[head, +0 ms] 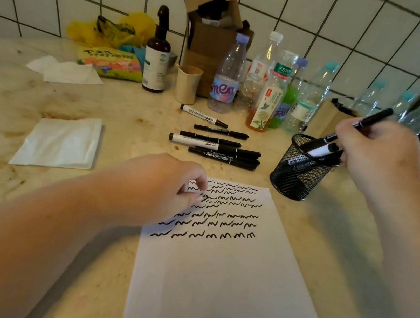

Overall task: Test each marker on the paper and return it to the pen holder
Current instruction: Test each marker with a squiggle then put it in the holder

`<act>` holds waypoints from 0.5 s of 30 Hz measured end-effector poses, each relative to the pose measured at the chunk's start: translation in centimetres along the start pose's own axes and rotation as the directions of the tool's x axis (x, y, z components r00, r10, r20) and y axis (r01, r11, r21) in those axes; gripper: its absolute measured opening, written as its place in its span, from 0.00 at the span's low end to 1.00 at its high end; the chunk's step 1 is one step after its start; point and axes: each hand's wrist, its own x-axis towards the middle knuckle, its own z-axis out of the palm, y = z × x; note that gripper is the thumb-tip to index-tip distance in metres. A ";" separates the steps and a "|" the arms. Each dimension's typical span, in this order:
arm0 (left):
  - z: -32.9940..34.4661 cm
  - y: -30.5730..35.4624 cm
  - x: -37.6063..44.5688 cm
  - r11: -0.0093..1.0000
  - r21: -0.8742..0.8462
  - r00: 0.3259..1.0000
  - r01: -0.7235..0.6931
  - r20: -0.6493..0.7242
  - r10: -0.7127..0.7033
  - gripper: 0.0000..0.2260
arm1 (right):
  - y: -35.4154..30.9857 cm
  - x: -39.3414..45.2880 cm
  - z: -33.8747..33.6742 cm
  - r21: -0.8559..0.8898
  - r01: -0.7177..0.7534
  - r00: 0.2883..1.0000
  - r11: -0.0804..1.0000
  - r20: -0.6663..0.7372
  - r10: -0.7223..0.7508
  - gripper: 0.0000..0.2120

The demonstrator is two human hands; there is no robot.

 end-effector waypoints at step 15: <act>-0.2 0.7 0.1 0.997 0.055 0.997 0.061 0.042 -0.064 0.08 | -2.7 -1.9 7.6 -0.147 0.469 0.799 0.871 0.490 -0.348 0.04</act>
